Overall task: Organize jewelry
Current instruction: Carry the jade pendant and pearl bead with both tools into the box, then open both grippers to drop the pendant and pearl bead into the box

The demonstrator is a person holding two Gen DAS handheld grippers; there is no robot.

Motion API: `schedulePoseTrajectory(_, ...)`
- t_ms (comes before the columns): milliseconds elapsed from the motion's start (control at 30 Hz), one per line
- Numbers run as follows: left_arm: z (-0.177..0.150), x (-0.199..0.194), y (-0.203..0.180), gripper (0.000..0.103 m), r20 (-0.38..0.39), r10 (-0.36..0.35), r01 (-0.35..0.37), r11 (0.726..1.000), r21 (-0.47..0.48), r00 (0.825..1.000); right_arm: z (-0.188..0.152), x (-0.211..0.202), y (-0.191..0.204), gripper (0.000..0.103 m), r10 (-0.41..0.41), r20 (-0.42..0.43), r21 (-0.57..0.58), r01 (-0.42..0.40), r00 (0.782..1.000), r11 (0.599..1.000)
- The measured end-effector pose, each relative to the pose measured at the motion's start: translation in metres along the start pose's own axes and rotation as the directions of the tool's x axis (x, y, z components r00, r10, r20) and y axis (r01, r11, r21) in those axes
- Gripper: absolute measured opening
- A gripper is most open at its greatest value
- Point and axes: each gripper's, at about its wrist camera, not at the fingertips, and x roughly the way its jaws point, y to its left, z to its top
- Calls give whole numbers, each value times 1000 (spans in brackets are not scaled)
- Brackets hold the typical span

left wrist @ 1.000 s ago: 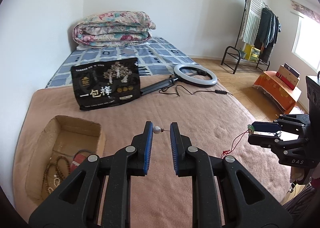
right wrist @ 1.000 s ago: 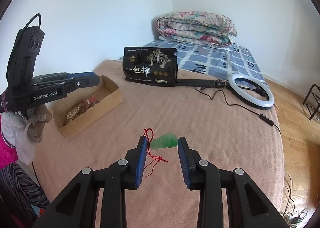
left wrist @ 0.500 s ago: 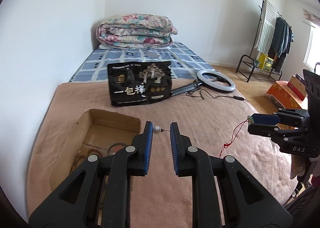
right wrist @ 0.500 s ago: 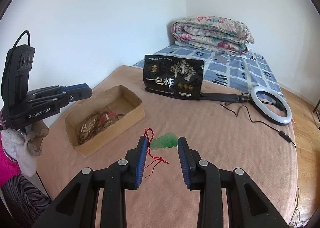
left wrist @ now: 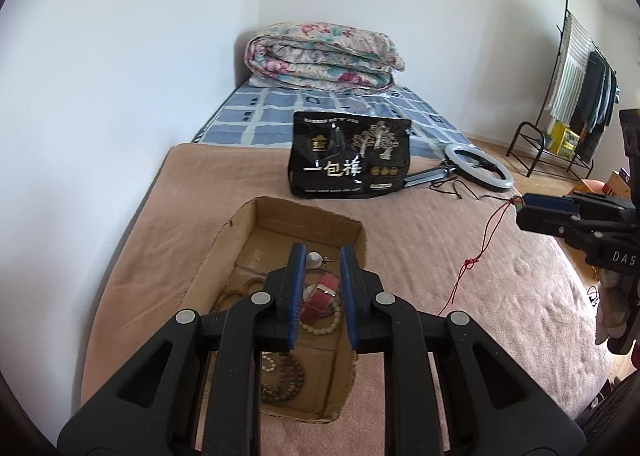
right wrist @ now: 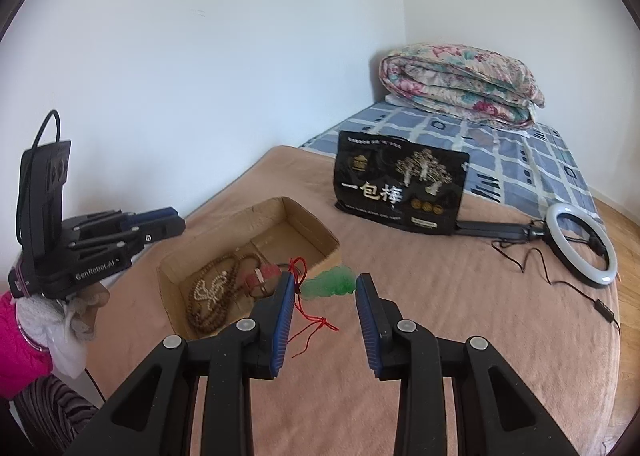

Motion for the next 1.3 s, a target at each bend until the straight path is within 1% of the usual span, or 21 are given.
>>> schedulePoseTrajectory(267,-5,6,19,16,-11,17,-17,999,-32,1000,30,29,20,31,23,21,-16,-23,1000,1000)
schedulePoseTrajectory(467,-7,15,27,16,-20,25,-26,999,-41,999,49,56,24,31,15,28,-10,-15,999,1000)
schedulePoseTrajectory(633,-6,21,31,16,-23,31,-32,998,-49,999,58,80,24,31,6,23,-4,-6,1000,1000)
schedulePoseTrajectory(1000,-11,34,37,16,-46,41,-44,997,-60,998,60,125,22,31,-14,-22,3,14,1000,1000)
schedulePoseTrajectory(1300,-14,42,37,16,-71,39,-44,997,-64,997,48,154,24,32,-4,-79,12,5,997,1000)
